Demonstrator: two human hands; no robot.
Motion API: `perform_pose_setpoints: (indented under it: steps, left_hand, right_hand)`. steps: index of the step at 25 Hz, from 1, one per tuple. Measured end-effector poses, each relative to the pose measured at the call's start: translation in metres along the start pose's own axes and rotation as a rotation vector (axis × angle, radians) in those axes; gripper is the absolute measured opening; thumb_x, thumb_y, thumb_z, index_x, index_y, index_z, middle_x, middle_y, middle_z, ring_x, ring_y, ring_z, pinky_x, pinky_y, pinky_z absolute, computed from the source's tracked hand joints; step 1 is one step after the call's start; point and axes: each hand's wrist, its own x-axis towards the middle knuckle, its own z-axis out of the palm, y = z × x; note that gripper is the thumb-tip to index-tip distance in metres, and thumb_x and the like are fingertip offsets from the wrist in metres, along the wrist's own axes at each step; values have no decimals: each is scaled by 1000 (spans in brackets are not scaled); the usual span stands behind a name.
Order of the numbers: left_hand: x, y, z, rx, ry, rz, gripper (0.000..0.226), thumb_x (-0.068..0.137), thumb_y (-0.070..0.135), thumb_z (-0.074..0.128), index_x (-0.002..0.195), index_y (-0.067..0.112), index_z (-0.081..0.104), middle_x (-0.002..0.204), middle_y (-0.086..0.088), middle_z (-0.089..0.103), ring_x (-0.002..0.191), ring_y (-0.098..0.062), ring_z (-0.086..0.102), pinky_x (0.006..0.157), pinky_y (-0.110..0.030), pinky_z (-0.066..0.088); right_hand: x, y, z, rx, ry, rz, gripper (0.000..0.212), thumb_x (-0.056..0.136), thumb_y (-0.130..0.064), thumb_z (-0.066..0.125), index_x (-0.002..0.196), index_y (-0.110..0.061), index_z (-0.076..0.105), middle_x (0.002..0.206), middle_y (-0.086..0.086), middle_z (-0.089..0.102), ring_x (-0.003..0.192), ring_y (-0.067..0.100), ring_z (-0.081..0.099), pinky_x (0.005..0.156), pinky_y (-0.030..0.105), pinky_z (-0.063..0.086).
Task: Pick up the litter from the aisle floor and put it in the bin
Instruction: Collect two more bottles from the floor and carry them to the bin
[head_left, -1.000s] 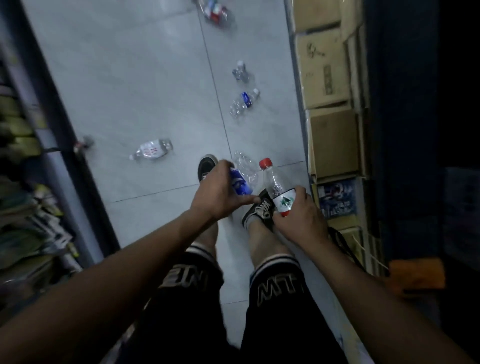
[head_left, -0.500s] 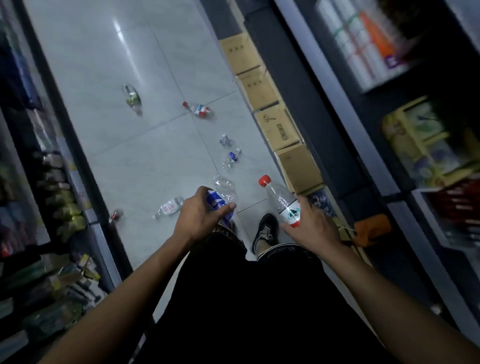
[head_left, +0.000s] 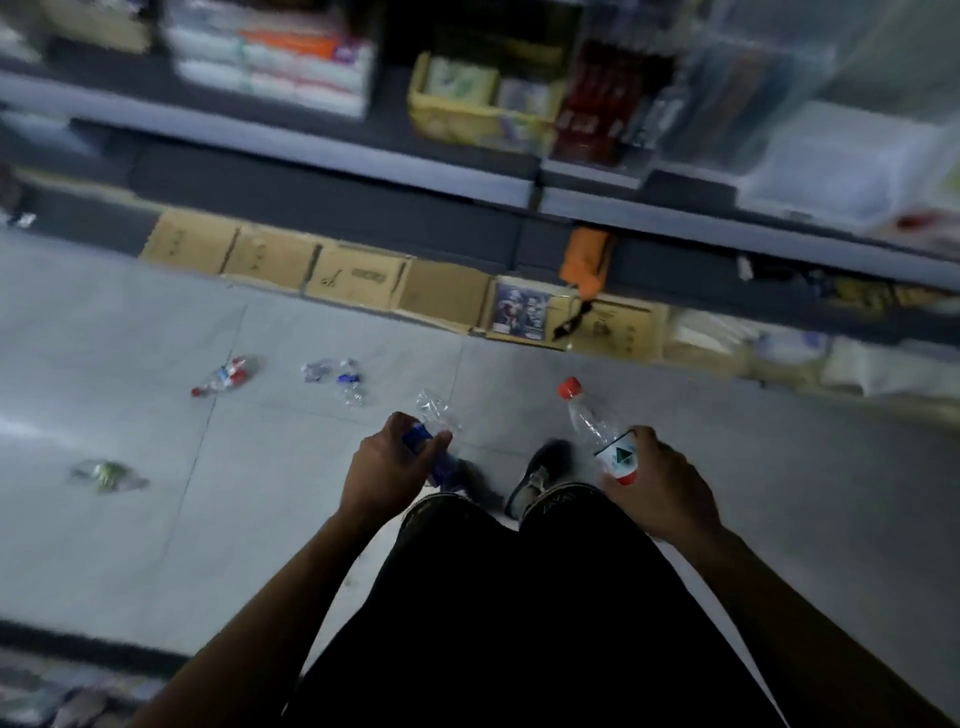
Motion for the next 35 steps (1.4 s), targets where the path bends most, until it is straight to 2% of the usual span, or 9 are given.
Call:
perform_pose_setpoints:
  steps: [4, 8, 11, 16, 20, 25, 30, 33, 35]
  left_hand:
    - [3, 62, 33, 145, -106, 191, 47, 81, 71, 63, 104, 31, 59, 92, 4, 74, 88, -24, 70, 80, -41, 57]
    - [-18, 134, 100, 357, -276, 415, 47, 86, 64, 66, 111, 25, 61, 98, -2, 70, 89, -28, 67, 75, -37, 54]
    - [-44, 178, 163, 555, -402, 602, 44, 86, 63, 68, 106, 24, 61, 94, -2, 71, 87, -29, 68, 70, -33, 46]
    - [-87, 232, 253, 758, -548, 832, 45, 81, 68, 68, 101, 28, 62, 92, 1, 75, 90, -24, 71, 78, -38, 54]
    - [-113, 264, 297, 867, -658, 973, 47, 81, 70, 67, 103, 29, 61, 92, 1, 75, 92, -26, 71, 76, -36, 52]
    - [-136, 304, 332, 994, -754, 1184, 48, 87, 63, 66, 112, 22, 61, 99, -5, 74, 91, -30, 69, 73, -31, 43]
    - [-151, 331, 354, 1065, -832, 1283, 54, 90, 61, 64, 121, 18, 60, 107, -6, 73, 91, -24, 67, 73, -27, 40]
    - [-169, 340, 375, 1091, -821, 1370, 51, 91, 58, 65, 118, 15, 60, 98, -4, 72, 74, -12, 56, 61, -20, 38]
    - [-183, 342, 387, 1096, -814, 1384, 48, 92, 56, 65, 115, 15, 59, 87, 3, 66, 64, -4, 51, 54, -12, 32]
  right_hand:
    - [-68, 66, 12, 257, 52, 280, 58, 79, -55, 72, 123, -28, 45, 112, 3, 69, 99, 33, 67, 80, 41, 55]
    - [-138, 129, 32, 482, 155, 531, 68, 80, -52, 78, 133, -23, 47, 118, 2, 68, 104, 32, 67, 78, 36, 51]
    - [-193, 174, 49, 649, 244, 725, 62, 78, -49, 79, 127, -25, 49, 113, 1, 69, 103, 31, 67, 78, 35, 48]
    - [-267, 214, 85, 787, 301, 1019, 57, 72, -53, 72, 116, -28, 46, 105, 2, 69, 96, 32, 67, 76, 38, 52]
    - [-299, 207, 110, 902, 366, 1145, 60, 72, -53, 71, 119, -27, 46, 106, 3, 69, 96, 31, 67, 70, 35, 45]
    - [-308, 183, 128, 988, 386, 1306, 67, 75, -56, 72, 128, -25, 45, 114, 10, 70, 100, 35, 67, 75, 39, 51]
    - [-313, 164, 131, 1050, 413, 1409, 70, 77, -63, 71, 130, -25, 43, 113, 10, 71, 100, 35, 69, 78, 40, 54]
    - [-321, 168, 140, 1067, 411, 1423, 74, 76, -64, 71, 132, -26, 42, 114, 11, 71, 100, 35, 70, 82, 43, 57]
    - [-328, 179, 145, 1096, 419, 1420, 76, 75, -63, 71, 134, -26, 41, 116, 11, 71, 100, 34, 70, 84, 44, 58]
